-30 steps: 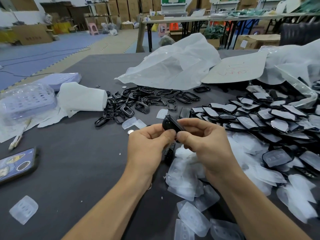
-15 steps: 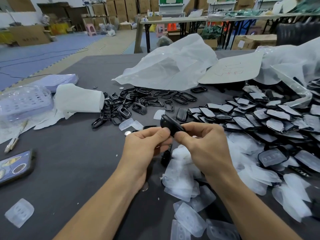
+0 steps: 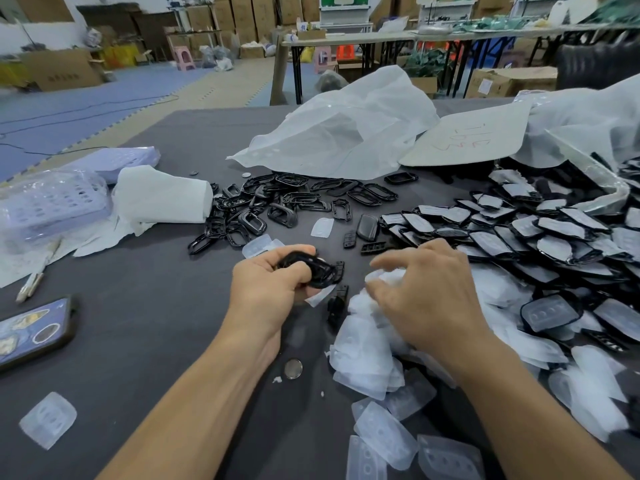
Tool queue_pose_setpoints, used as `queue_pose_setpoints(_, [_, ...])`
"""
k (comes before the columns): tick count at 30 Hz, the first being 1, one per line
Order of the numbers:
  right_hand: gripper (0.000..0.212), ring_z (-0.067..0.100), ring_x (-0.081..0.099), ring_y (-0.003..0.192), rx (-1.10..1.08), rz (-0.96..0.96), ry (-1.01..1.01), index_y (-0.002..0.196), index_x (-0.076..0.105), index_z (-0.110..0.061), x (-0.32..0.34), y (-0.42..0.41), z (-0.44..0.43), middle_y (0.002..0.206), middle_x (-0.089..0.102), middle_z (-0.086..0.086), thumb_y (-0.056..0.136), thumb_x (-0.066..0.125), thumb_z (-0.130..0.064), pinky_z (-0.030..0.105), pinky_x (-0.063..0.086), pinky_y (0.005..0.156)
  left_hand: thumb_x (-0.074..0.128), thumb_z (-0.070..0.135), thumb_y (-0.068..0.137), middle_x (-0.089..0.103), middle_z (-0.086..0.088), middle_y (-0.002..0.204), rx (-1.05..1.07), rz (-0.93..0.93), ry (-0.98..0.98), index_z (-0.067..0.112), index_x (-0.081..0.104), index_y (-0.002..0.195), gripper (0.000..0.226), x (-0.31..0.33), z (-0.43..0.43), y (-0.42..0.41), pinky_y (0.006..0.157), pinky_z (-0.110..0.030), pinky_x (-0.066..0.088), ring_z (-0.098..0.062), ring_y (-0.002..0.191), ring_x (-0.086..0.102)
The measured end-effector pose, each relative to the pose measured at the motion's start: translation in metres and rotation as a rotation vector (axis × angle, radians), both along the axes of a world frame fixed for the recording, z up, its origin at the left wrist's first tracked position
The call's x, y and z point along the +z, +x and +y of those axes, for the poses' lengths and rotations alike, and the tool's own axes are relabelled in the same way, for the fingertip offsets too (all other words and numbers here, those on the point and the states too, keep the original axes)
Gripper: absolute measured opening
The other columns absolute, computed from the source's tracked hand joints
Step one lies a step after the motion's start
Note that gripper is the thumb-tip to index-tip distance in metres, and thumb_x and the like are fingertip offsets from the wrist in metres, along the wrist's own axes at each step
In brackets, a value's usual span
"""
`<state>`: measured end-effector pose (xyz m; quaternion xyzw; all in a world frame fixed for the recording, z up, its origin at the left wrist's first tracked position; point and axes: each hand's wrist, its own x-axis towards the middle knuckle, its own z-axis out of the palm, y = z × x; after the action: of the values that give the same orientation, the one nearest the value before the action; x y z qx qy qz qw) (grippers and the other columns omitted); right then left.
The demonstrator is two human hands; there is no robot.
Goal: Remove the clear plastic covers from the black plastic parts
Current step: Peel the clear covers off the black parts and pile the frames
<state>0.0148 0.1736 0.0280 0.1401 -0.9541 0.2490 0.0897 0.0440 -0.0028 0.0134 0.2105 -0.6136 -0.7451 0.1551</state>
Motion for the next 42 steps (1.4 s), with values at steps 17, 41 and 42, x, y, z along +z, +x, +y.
queue_pose_setpoints(17, [0.016, 0.007, 0.06, 0.055, -0.05, -0.149, -0.912, 0.074, 0.079, -0.021, -0.002, -0.005, -0.001, 0.068, 0.074, -0.002, 0.089, 0.079, -0.013, 0.027, 0.052, 0.059, 0.056, -0.013, 0.079, 0.079, -0.007, 0.078, -0.058, -0.061, -0.087, 0.012, 0.08, 0.076, 0.035, 0.0, 0.006, 0.003, 0.055, -0.024, 0.057, -0.01, 0.063, 0.069])
queue_pose_setpoints(41, [0.015, 0.007, 0.06, 0.061, 0.023, -0.194, -0.682, 0.073, 0.077, -0.029, -0.004, -0.004, 0.005, 0.068, 0.07, -0.002, 0.073, 0.089, -0.02, 0.02, 0.049, 0.062, 0.059, -0.012, 0.077, 0.08, -0.008, 0.079, -0.095, -0.051, -0.155, 0.02, 0.083, 0.081, 0.04, 0.001, 0.009, 0.006, 0.074, -0.036, 0.061, -0.016, 0.069, 0.071])
queue_pose_setpoints(42, [0.016, 0.014, 0.062, 0.059, 0.029, -0.222, -0.771, 0.072, 0.077, -0.025, -0.002, -0.005, 0.006, 0.066, 0.071, 0.0, 0.072, 0.09, -0.015, 0.028, 0.053, 0.061, 0.059, -0.012, 0.077, 0.079, -0.008, 0.078, -0.111, -0.044, -0.154, 0.019, 0.083, 0.081, 0.04, 0.002, 0.01, 0.007, 0.071, -0.034, 0.061, -0.016, 0.068, 0.071])
